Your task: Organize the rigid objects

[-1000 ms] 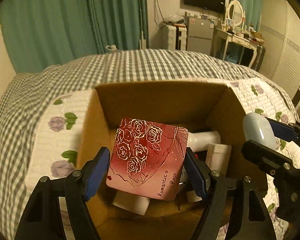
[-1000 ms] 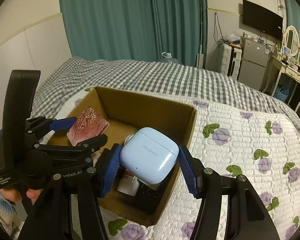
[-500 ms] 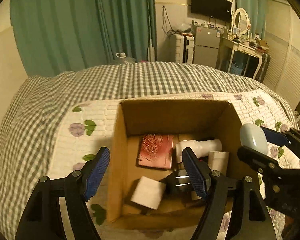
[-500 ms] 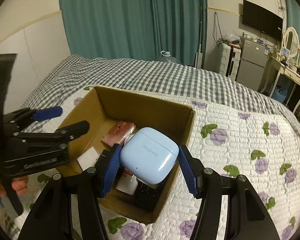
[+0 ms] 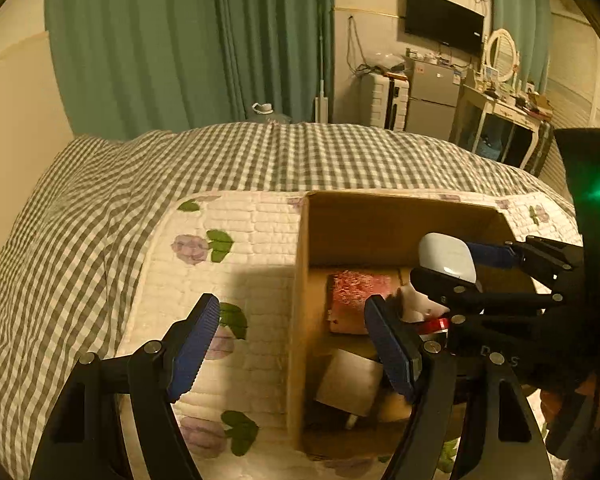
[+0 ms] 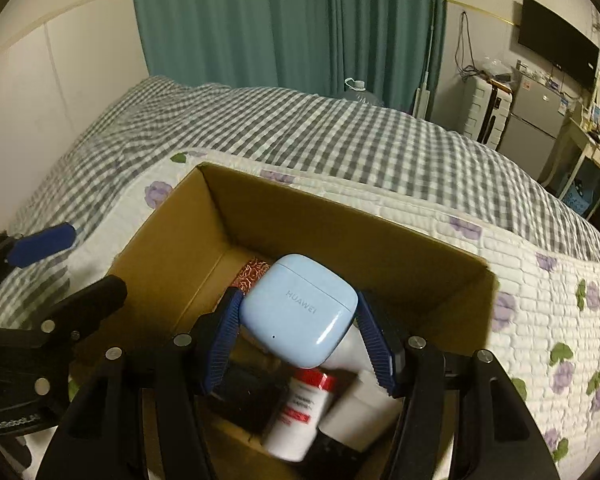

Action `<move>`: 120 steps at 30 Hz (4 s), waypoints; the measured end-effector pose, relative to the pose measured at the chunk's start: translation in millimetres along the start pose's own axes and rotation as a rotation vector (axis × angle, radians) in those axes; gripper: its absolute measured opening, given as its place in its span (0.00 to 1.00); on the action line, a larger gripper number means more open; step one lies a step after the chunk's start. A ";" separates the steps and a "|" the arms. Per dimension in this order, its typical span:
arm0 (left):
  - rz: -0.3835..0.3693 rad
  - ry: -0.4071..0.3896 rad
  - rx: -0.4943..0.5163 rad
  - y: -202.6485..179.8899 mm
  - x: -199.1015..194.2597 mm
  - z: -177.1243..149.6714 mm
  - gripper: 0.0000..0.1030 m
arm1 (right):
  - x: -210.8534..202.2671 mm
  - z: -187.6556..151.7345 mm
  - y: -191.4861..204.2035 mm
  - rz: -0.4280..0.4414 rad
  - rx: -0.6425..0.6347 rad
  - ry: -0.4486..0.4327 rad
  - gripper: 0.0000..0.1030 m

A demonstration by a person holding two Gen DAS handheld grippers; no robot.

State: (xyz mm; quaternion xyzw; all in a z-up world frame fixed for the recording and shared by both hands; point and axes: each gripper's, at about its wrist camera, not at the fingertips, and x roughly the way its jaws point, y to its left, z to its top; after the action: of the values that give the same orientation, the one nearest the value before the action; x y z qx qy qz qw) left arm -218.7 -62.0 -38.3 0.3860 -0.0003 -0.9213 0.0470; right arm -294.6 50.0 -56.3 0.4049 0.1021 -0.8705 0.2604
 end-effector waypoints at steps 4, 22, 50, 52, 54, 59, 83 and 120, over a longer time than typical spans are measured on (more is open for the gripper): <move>-0.001 -0.001 -0.009 5.2 -0.2 -2.6 0.75 | 0.7 -0.4 4.6 -0.027 0.002 -0.031 0.82; 0.050 -0.191 0.019 -44.3 -124.5 22.2 0.76 | -170.6 -9.2 -30.1 -0.227 0.066 -0.271 0.97; 0.021 -0.360 -0.021 -55.8 -167.4 -74.5 0.77 | -231.1 -124.2 -4.2 -0.283 0.135 -0.425 1.00; 0.010 -0.354 -0.024 -53.9 -165.0 -75.9 0.77 | -223.4 -127.0 -3.2 -0.278 0.139 -0.409 1.00; 0.011 -0.349 -0.025 -53.1 -164.8 -79.6 0.77 | -216.5 -127.8 -2.5 -0.272 0.139 -0.393 1.00; 0.004 -0.336 -0.029 -52.0 -162.5 -84.8 0.77 | -210.7 -131.9 -0.2 -0.272 0.129 -0.376 1.00; 0.002 -0.337 -0.030 -53.1 -165.6 -88.8 0.77 | -215.1 -132.2 -2.3 -0.291 0.144 -0.378 1.00; -0.004 -0.314 -0.024 -54.5 -159.7 -91.3 0.77 | -207.0 -133.9 -0.2 -0.277 0.159 -0.353 1.00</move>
State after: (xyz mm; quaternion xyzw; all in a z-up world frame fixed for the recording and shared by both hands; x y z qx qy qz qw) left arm -47.0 9.4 9.2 0.2367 0.0041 -0.9703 0.0493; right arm -96.4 179.0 13.4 0.2477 0.0405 -0.9606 0.1195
